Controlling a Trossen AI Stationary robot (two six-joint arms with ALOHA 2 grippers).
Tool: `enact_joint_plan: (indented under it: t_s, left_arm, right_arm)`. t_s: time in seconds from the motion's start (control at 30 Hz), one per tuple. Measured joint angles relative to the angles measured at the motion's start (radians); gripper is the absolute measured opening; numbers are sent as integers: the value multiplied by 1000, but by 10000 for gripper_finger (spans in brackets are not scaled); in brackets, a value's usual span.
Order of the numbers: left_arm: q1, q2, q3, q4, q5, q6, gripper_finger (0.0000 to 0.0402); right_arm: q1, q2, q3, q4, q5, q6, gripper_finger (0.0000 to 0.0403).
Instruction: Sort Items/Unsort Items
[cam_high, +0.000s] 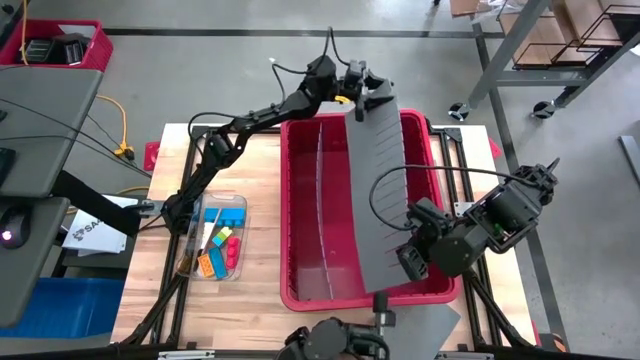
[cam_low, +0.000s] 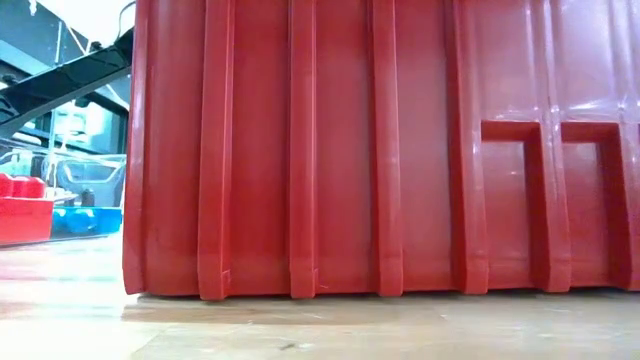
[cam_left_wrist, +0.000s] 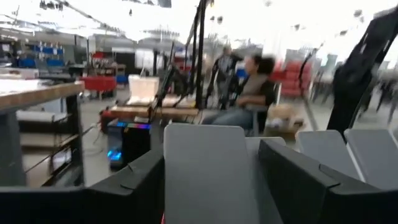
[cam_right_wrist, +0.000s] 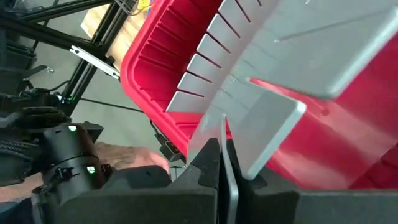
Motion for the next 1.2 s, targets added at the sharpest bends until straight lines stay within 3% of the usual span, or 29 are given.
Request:
enact_joint_plan:
  t_s: [0.27,0.5,0.63,0.7,0.8,0.9,1.1,1.2]
  left_arm:
    - [11,-87,1,-166,-50,213,237]
    - [70,-152,-1,-208,-35,132,237]
    - [106,-215,-1,-233,77,71,237]
    - [114,-259,-1,-340,102,122,237]
    - [107,-342,0,-614,107,351,237]
    - [82,-396,3,-860,53,531,237]
    - [18,-386,0,-1127,9,587,237]
    - [-42,-383,0,-1209,-49,691,237]
  right_arm:
    - [11,1,-118,-2,-77,37,0]
    - [2,-1,-151,-2,-74,51,0]
    - [-1,-5,-151,-2,-56,59,0]
    - [-1,-5,-151,0,-48,49,0]
    - [-4,-5,-151,1,-37,23,0]
    - [-15,-9,-151,2,-34,9,0]
    - [-27,-11,-151,4,-33,-27,0]
    - [-29,-11,-151,4,-34,-56,0]
